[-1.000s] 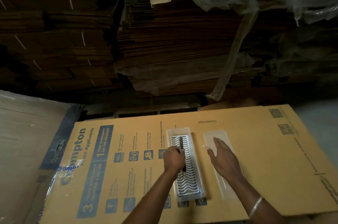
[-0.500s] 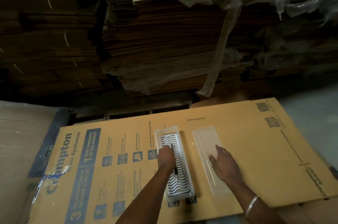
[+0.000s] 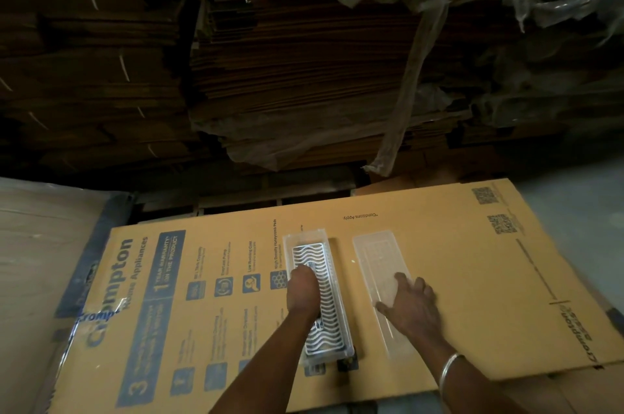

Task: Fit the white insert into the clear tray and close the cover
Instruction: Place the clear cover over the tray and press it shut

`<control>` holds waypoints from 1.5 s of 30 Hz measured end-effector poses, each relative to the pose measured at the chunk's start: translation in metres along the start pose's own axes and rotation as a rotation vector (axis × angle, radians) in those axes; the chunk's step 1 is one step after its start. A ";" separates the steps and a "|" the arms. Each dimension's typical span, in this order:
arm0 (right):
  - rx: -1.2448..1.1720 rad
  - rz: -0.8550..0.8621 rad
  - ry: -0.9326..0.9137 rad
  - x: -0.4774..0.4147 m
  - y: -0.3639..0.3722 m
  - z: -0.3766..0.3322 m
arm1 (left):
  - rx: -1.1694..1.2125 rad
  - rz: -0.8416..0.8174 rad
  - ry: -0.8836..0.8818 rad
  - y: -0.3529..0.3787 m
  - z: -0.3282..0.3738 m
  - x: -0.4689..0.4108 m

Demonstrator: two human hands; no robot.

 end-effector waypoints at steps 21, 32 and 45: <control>0.073 0.022 0.022 -0.004 -0.009 -0.021 | 0.417 0.124 0.008 -0.038 -0.093 0.043; -0.013 0.072 -0.109 0.032 -0.038 -0.113 | 0.644 -0.122 -0.045 -0.013 -0.102 0.051; 0.189 -0.033 -0.134 0.055 0.000 -0.182 | 0.918 -0.698 -0.234 0.030 -0.107 0.096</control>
Point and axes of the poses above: each hand's wrist, its own x-axis away from the middle knuckle, its own y-axis out of the palm, z = x × y, the point moved 9 cm from there along -x, towards the middle knuckle, and after that the axes turned 9 degrees about x, right-handed, at the moved point
